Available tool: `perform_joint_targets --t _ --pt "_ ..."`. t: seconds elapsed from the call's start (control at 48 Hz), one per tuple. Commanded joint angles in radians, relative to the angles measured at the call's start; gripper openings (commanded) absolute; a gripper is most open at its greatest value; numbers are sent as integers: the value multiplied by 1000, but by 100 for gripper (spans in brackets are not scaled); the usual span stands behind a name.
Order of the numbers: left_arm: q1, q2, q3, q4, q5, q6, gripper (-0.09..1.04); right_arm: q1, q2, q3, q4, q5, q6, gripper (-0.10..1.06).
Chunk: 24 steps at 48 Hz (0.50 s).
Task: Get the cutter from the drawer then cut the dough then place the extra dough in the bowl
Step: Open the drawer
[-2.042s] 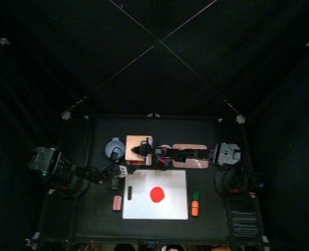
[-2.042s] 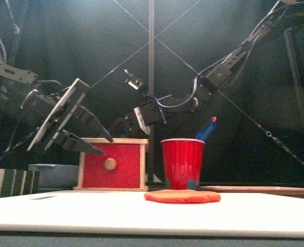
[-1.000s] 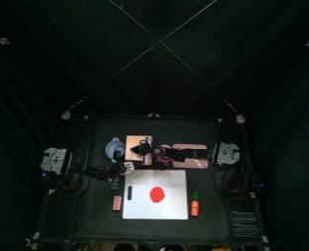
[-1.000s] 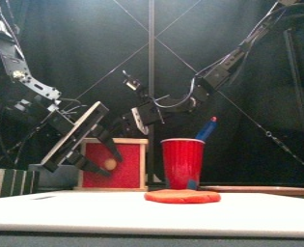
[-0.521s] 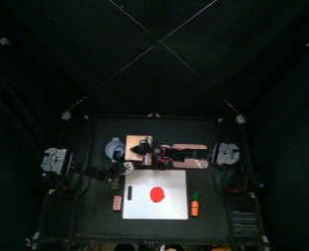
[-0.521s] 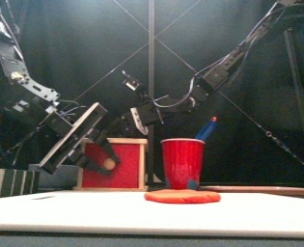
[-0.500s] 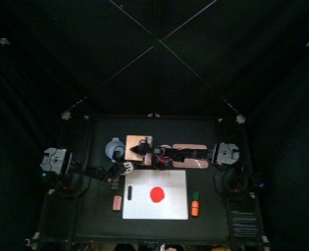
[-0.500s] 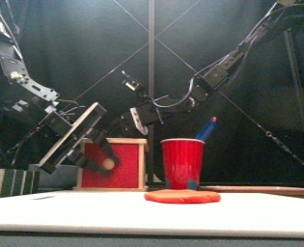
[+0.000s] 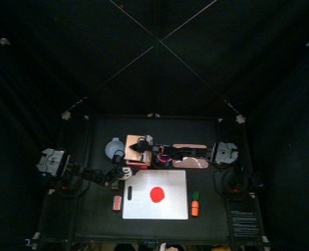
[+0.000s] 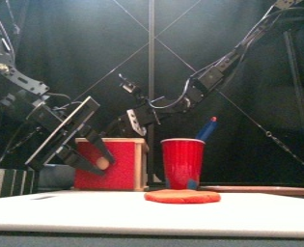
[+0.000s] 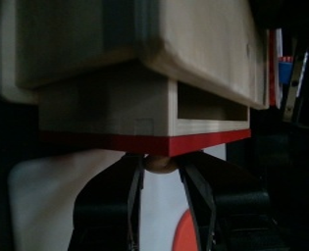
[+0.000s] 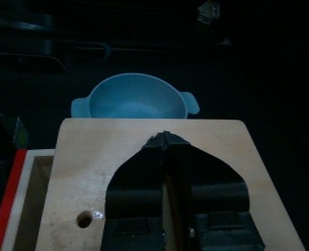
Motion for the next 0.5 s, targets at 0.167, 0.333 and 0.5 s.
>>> perform_joint_targets --t 0.167,0.333,0.5 --pt "-69 -9 -20 2 28 2 49 -15 -3 31 -2 23 -5 -3" --pt "-80 -11 -23 6 52 8 49 -15 -6 34 -2 23 -5 -3" --pt "-97 -18 -8 8 80 8 49 -14 -9 34 -5 34 -5 -3"
